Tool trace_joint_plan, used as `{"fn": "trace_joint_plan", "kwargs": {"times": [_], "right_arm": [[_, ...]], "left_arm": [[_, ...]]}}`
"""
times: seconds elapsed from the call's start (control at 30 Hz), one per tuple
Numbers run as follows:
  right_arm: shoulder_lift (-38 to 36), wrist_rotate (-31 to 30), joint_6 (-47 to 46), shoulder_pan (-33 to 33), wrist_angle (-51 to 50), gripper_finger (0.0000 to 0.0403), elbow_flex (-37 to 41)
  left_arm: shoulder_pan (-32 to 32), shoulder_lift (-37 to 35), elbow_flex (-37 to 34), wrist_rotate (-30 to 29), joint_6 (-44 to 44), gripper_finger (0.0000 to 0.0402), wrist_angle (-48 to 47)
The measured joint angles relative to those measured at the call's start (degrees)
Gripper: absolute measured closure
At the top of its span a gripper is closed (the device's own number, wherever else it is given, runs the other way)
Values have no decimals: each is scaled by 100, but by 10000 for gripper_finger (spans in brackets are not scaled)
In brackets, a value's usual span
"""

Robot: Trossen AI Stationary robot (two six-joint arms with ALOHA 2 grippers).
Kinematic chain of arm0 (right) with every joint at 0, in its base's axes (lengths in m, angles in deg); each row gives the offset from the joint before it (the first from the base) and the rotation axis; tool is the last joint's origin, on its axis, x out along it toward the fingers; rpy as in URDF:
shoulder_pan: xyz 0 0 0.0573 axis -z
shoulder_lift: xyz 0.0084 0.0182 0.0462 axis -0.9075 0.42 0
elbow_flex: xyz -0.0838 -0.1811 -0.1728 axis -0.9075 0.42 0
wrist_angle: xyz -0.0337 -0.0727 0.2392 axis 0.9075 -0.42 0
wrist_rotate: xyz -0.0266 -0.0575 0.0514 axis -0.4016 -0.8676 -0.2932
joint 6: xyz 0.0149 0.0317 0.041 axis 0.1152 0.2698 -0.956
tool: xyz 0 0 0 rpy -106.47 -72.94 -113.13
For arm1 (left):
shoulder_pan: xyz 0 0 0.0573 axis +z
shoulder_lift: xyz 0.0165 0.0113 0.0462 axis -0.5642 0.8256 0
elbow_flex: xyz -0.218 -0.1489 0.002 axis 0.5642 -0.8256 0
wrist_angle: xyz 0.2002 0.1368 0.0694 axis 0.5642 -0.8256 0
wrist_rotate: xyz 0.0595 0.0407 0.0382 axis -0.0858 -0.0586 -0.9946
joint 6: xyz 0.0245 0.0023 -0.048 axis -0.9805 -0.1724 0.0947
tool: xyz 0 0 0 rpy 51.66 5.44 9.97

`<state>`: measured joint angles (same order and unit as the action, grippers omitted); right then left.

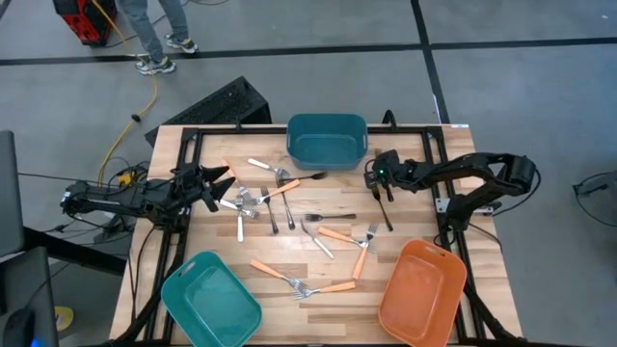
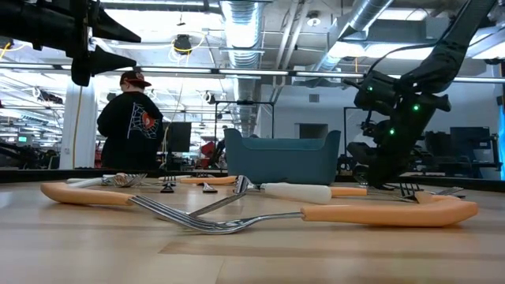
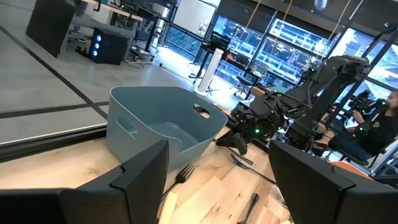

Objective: Sort silverware by color (type)
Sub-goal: Put the black fork into the blue bin

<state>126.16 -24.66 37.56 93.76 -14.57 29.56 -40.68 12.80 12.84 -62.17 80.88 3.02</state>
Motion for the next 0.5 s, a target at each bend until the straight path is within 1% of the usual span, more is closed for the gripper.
{"fn": "trace_joint_plan", "kwargs": {"times": [0.17, 0.5], "right_arm": [[0, -46, -10, 0, -7, 307, 0], [-37, -85, -9, -2, 91, 368, 24]], "left_arm": [[0, 0, 0, -41, 2, 140, -7], [0, 0, 0, -46, 4, 140, -32]]}}
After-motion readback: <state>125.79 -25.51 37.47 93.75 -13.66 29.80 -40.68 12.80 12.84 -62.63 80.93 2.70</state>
